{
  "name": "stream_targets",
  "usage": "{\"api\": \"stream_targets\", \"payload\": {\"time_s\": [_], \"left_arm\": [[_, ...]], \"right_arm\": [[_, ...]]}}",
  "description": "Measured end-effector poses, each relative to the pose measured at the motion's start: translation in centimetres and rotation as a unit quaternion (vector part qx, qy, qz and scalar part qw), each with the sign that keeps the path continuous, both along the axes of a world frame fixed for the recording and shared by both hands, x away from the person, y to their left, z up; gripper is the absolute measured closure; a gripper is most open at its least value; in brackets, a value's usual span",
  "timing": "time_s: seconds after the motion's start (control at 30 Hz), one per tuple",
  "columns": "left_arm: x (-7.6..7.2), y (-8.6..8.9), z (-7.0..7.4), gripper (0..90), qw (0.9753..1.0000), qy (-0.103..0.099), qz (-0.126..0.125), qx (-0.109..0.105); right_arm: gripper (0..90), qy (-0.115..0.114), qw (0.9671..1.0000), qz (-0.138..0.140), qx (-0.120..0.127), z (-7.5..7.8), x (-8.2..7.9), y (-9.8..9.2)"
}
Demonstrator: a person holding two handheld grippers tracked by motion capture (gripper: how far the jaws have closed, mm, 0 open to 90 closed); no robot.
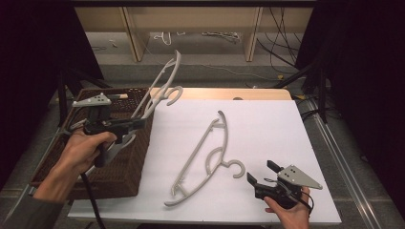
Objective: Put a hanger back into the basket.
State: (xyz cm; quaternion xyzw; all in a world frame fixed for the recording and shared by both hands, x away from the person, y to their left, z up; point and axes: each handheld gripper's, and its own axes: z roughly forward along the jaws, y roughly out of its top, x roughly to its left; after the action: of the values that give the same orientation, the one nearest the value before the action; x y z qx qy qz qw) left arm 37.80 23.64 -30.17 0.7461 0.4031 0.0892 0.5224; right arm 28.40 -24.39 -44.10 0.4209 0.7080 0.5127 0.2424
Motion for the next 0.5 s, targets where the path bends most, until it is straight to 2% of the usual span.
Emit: {"api": "stream_targets", "payload": {"time_s": [0.13,0.2,0.37,0.47,0.5], "left_arm": [[0.1,1.7,-0.4,81.3,1.0,0.002,0.007,0.001],[0.2,2.6,-0.7,81.3,0.9998,0.002,0.015,0.009],[0.2,4.6,-1.5,81.3,0.9997,0.006,0.024,0.005],[0.1,5.6,-1.9,81.3,0.9994,0.005,0.026,0.02],[0.1,6.2,-2.2,81.4,0.9994,0.008,0.029,0.016]], "right_arm": [[17.5,0.003,1.0,-0.002,0.001,0.0,0.0,0.0],[17.5,0.004,1.0,-0.001,0.001,0.0,0.0,0.0],[17.5,0.005,1.0,-0.001,0.001,0.0,0.0,0.0],[17.5,0.006,0.9999,-0.007,-0.013,0.0,0.0,0.0],[17.5,0.004,0.9999,-0.006,-0.011,0.0,0.0,0.0]]}}
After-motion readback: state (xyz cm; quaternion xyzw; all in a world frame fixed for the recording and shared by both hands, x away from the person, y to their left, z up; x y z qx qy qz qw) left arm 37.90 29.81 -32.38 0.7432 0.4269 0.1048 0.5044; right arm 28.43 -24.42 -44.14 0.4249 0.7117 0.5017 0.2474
